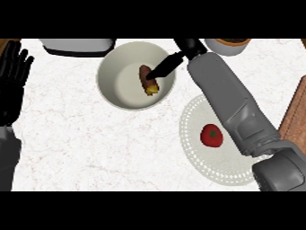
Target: Pick the sweet potato from the placemat and place it in the bowl
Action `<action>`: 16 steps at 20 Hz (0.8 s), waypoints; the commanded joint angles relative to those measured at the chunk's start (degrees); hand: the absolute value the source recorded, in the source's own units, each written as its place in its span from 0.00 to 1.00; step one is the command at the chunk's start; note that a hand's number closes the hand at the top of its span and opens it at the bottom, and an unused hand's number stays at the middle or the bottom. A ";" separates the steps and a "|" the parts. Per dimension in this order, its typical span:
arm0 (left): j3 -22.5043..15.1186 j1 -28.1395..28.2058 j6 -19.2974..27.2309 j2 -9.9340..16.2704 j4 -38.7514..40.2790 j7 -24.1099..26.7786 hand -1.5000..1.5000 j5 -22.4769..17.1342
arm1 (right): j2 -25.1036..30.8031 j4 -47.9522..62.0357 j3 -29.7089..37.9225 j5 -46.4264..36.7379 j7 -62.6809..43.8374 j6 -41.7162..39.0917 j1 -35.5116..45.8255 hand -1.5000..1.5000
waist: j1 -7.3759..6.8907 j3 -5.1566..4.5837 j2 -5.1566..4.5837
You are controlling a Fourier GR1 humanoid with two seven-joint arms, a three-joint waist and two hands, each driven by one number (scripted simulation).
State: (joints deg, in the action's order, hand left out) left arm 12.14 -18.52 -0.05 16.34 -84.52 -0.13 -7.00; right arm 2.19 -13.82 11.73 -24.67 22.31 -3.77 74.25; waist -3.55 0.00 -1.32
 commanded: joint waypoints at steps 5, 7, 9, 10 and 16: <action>-0.20 -1.92 1.09 0.11 -0.42 -1.20 0.50 0.73 | 10.61 2.55 7.91 6.36 -0.07 -3.64 0.84 0.00 | -0.05 0.07 -0.56; -0.91 0.20 0.15 -0.97 -0.95 -0.29 0.50 0.17 | 12.68 3.12 8.36 6.46 1.78 -4.11 -0.30 0.00 | -0.82 0.07 -0.73; -0.15 -1.42 0.20 -0.35 0.60 0.33 0.50 0.13 | 15.99 3.97 9.21 7.24 3.62 -8.28 -2.18 0.00 | -0.65 0.10 -1.15; -1.70 0.52 -0.03 -0.83 -2.74 -0.18 0.50 0.78 | 16.51 4.05 9.77 7.61 5.00 -7.68 -3.25 0.00 | -1.73 0.17 -1.09; -1.90 -0.35 -0.06 -1.59 -1.04 1.05 0.50 0.78 | 23.59 5.05 10.89 8.37 7.60 -15.20 -4.71 0.00 | -2.16 0.22 -1.81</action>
State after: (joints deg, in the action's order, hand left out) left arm 11.07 -19.19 -0.29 15.48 -85.32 0.10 -6.85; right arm 21.23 -9.53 21.58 -16.91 27.85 -16.34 71.75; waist -5.64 -0.06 -2.65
